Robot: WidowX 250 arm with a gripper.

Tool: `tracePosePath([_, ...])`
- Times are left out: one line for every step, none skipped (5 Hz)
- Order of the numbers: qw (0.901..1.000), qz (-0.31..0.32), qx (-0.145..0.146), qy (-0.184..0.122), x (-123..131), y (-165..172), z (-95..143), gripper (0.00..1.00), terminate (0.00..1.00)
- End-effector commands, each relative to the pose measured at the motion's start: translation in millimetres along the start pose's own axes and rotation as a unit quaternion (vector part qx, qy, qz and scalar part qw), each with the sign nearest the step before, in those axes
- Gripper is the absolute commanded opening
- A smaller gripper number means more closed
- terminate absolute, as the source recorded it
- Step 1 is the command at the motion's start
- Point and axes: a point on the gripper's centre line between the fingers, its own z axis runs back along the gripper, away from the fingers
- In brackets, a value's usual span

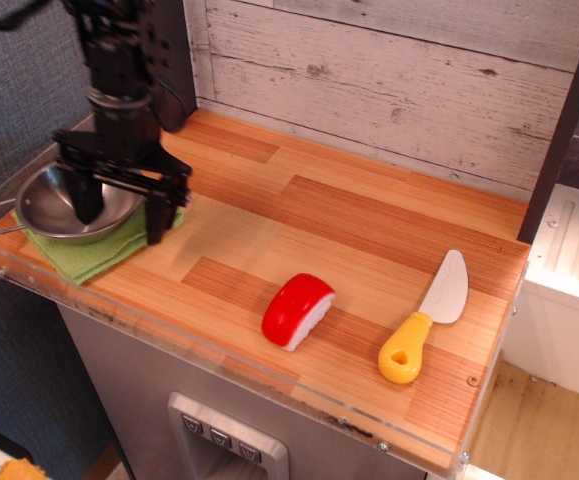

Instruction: Move bowl to top right of table slightly to the left of knife

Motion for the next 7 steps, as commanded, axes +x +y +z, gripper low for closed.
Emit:
tracePosePath([0.9999, 0.003, 0.008, -0.009, 14, 2, 1, 0.00, 0.00])
tracePosePath([0.9997, -0.003, 0.014, -0.020, 12, 0, 10, 0.00, 0.00])
tracePosePath([0.9993, -0.002, 0.012, -0.036, 7, 1, 20, 0.00, 0.00])
tracePosePath([0.9977, 0.014, 0.017, -0.065, 5, 2, 38, 0.00, 0.00])
tracePosePath([0.9936, 0.000, 0.012, -0.112, 14, -14, 67, 0.00, 0.00])
tracePosePath([0.9853, -0.072, 0.008, -0.155, 33, -67, 97, 0.00, 0.00])
tracePosePath([0.9718, -0.158, 0.011, -0.175, 48, -125, 108, 0.00, 0.00])
